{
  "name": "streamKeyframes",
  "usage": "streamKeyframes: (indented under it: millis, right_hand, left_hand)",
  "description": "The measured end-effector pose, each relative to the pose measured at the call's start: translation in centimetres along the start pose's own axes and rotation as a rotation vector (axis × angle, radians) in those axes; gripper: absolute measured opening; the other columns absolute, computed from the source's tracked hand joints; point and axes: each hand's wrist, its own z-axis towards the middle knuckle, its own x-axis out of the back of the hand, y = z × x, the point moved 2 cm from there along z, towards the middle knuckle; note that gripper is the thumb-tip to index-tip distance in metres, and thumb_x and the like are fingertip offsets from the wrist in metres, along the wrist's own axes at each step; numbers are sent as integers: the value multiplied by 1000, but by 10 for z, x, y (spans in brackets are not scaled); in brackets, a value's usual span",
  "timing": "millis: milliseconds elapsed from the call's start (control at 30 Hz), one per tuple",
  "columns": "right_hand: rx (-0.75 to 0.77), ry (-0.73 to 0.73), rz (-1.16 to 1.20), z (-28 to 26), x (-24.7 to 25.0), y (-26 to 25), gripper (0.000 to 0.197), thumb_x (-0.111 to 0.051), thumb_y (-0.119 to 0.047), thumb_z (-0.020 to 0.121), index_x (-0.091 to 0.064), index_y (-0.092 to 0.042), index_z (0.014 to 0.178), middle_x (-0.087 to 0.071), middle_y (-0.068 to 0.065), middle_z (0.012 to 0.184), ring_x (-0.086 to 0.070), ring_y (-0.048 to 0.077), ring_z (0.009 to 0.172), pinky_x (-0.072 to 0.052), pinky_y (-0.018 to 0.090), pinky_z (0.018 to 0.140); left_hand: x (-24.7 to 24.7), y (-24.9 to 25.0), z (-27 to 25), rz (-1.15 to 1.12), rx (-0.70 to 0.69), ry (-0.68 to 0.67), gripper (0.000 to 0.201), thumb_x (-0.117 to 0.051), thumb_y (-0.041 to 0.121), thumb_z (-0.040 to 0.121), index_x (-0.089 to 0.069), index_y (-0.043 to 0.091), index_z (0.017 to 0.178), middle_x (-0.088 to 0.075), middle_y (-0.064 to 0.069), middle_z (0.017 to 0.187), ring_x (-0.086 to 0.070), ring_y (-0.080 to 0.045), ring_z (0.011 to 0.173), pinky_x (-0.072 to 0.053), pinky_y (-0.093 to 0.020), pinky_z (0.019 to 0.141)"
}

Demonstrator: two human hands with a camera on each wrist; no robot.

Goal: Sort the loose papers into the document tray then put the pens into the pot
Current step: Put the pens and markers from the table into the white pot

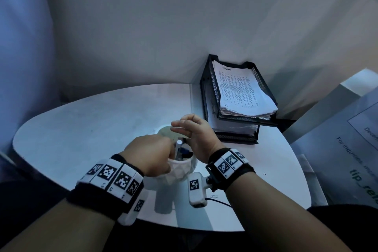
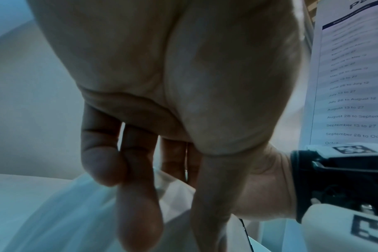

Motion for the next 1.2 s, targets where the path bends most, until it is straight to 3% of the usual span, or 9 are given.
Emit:
streamKeyframes:
  millis: [167,300,467,600,733,833,967,1067,1200]
  right_hand:
    - [77,70,-184,1,6,-2,10,-72,-9,84,-64,-12,82,-73,11,82,-70,29,90,-50,41,86]
    - [185,159,-214,-3,13,-10,8,-65,3,93,-65,-4,89,-70,13,80,-70,25,78,-56,34,73]
    - [182,410,-223,0,53,-9,9,-62,2,92,-66,-4,88,-67,11,75,-62,19,60,-51,29,55]
    - [26,594,-340,-7,107,10,8,-62,-1,92,-69,-4,89,-68,9,79,-61,18,67,-56,32,63]
    - [-109,705,-634,-24,160,39,7,-72,-11,88,-75,-17,86,-74,1,90,-69,21,87,-60,41,87]
    - [-193,726,-832,-41,181,58,19,-75,-17,89,-75,-16,109,-74,1,109,-66,20,100,-51,29,90]
    - [-293,738,-911,-52,198,77,32,-71,-17,93,-72,-12,124,-71,8,126,-64,27,117,-47,26,94]
    - [-346,736,-946,-55,198,89,33,-73,-19,88,-72,-16,121,-71,8,123,-65,26,111,-47,25,85]
    - [-300,717,-989,-51,192,98,23,-69,-19,87,-72,-24,110,-74,6,107,-69,25,91,-58,30,82]
  left_hand:
    - [1,-1,2,-39,10,8,24,-66,29,80,-75,36,101,-67,7,89,-64,-18,83,-39,-28,58]
    - [0,-4,3,-54,25,21,25,-66,29,80,-75,37,102,-69,5,94,-65,-19,87,-41,-28,61]
    - [-2,-9,7,-129,47,61,24,-67,30,77,-76,36,99,-72,4,94,-66,-19,87,-51,-29,65]
    - [-2,-14,10,-182,56,76,27,-72,32,78,-76,42,103,-73,9,105,-65,-18,93,-56,-31,79]
    - [-4,-12,11,-165,59,79,21,-75,34,79,-75,42,99,-71,7,102,-65,-18,91,-52,-29,74]
    - [-4,-12,11,-130,69,75,21,-74,35,79,-75,44,98,-72,8,104,-65,-18,92,-50,-29,72]
    - [-7,-10,10,-99,78,72,21,-74,38,78,-74,46,98,-71,9,104,-64,-17,92,-46,-28,70]
    - [-10,-6,10,-78,69,57,23,-73,38,79,-74,46,100,-71,11,103,-64,-16,92,-48,-29,70]
    - [-12,-2,13,-60,66,51,22,-72,40,78,-74,48,99,-70,13,105,-63,-15,92,-46,-28,69]
